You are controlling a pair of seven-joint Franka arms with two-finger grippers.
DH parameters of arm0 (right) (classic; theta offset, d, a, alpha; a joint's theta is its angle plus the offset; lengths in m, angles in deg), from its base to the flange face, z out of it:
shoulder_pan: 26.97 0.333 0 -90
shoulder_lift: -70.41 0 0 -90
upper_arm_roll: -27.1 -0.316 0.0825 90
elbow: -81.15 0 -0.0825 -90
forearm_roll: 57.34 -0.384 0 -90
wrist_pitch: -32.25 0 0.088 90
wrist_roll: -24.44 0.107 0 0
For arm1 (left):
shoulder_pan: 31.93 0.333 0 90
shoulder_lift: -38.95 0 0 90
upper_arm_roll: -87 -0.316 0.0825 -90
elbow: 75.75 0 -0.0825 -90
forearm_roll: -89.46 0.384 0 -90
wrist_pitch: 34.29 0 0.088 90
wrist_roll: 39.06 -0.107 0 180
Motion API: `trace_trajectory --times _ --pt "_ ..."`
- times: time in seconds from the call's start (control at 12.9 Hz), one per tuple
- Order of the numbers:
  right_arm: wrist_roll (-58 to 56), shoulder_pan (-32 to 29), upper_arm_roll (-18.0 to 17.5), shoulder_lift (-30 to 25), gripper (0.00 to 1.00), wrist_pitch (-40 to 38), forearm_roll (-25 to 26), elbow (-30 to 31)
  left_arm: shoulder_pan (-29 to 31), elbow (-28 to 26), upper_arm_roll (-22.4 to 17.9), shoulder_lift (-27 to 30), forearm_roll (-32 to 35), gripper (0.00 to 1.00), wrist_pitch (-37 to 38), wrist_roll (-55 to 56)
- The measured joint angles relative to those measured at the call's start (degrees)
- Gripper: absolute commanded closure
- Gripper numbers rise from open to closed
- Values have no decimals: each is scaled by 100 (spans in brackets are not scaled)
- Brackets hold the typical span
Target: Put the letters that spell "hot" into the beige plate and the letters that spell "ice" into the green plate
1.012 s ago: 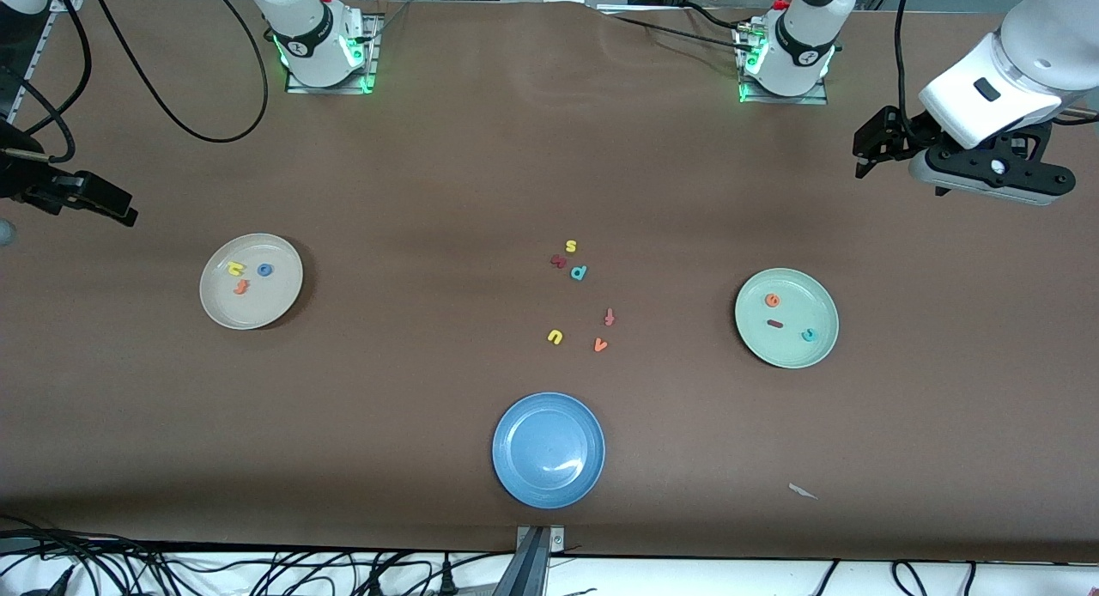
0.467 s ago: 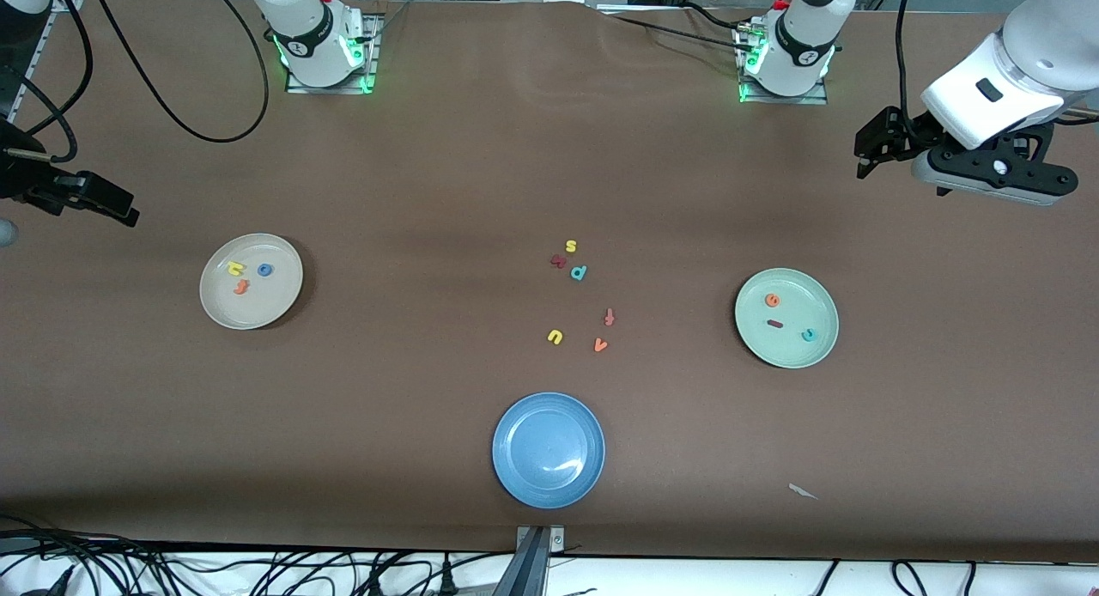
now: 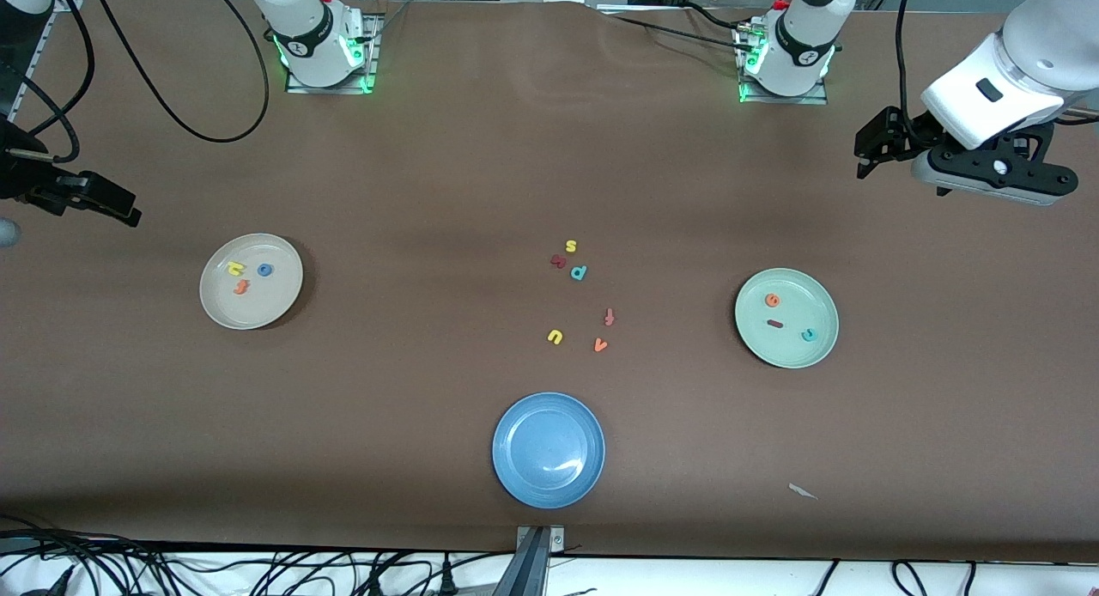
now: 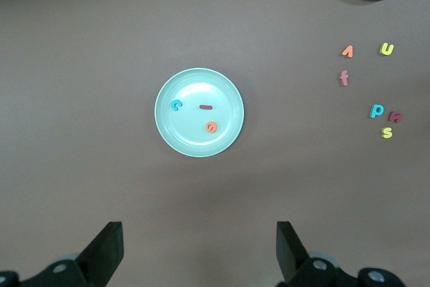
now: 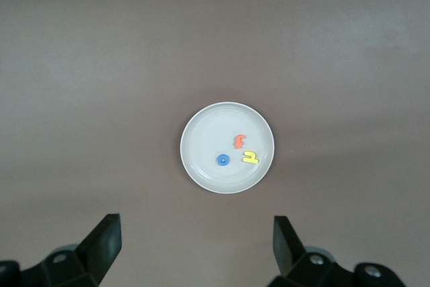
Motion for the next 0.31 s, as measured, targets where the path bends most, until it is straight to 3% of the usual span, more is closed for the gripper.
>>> trace_trajectory --times 0.31 --pt "4 0 -10 0 0 -1 -61 1 2 0 -5 0 0 0 0 0"
